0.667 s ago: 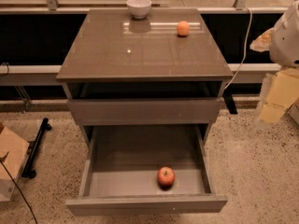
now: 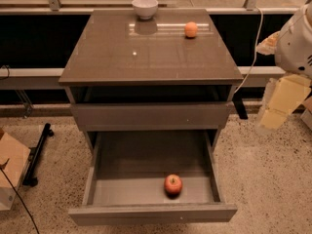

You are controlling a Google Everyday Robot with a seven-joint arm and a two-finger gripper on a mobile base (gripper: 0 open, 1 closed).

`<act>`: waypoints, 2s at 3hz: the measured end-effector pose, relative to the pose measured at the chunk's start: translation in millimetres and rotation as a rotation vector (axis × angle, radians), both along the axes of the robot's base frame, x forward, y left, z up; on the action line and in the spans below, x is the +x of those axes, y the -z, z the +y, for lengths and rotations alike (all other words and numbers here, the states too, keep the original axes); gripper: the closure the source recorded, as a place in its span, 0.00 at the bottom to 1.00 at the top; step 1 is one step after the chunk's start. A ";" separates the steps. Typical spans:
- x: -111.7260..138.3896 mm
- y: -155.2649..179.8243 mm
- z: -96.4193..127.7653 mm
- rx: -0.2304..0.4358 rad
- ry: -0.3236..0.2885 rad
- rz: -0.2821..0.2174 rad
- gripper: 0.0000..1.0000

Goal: Pick apple from middle drawer and place on counter

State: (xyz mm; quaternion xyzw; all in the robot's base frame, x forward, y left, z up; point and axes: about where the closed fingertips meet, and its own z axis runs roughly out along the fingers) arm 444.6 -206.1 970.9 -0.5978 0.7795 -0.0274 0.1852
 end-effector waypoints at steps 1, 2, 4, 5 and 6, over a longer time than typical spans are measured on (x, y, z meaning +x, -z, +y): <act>9.3 14.6 4.4 0.065 -0.019 -0.027 0.00; 22.7 49.3 -0.3 0.198 -0.054 -0.045 0.00; 21.4 59.0 10.4 0.226 -0.073 -0.045 0.00; 22.4 79.9 24.0 0.262 -0.094 -0.037 0.00; 31.8 126.7 44.8 0.340 -0.117 -0.012 0.00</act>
Offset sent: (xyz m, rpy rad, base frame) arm 0.0393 -0.0074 -0.0925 0.3908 -0.0552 0.0983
